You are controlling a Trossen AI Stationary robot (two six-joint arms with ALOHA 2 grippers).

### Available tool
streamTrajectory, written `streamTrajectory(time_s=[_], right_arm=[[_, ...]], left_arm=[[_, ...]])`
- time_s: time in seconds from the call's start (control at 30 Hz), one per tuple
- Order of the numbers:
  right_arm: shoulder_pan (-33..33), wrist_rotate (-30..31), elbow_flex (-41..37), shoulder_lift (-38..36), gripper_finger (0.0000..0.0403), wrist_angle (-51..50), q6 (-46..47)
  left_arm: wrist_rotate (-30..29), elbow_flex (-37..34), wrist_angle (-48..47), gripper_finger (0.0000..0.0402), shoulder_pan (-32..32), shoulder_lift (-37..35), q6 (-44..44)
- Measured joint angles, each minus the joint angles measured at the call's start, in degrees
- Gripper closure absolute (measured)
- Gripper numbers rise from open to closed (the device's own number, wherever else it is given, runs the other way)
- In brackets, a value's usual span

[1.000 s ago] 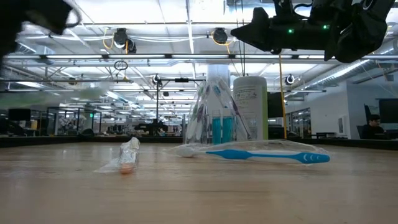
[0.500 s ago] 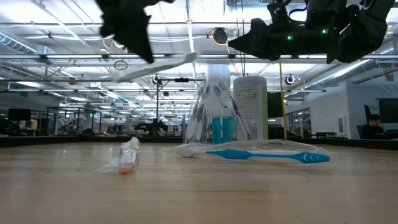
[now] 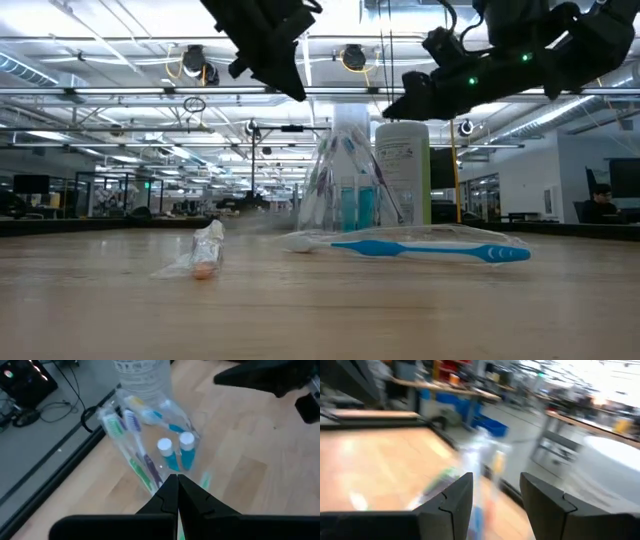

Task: Pick & Place toothbrushing station
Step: Put the green toothbrush into the transparent organizer

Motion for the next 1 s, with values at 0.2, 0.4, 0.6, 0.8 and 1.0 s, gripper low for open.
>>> streamTrajectory(time_s=[0.2,0.4,0.6,0.8,1.0], right_arm=[[2.5,4.2,0.0,-5.5,0.0248,-6.4,0.2],[4.1,4.0,0.0,-7.3,0.0248,-6.8,0.0],[4.1,4.0,0.0,-7.3,0.0248,-7.0,-0.1],[4.1,4.0,0.0,-7.3,0.0248,-7.0,0.0],[4.1,3.9,0.0,-7.3,0.0248,-7.0,0.5]], left_arm=[[8.1,0.0,-0.2,0.0400,3.2,0.1,2.9],[17.1,0.0,-2.8,0.0400,3.7,0.0,2.6],[22.6,-5.0,-1.1,0.0399,2.8,0.1,8.4],[26.1,-9.7,1.6,0.0369,1.7,0.1,10.7],[25.1,-15.1,6.4,0.0291,1.0,1.2,10.9]])
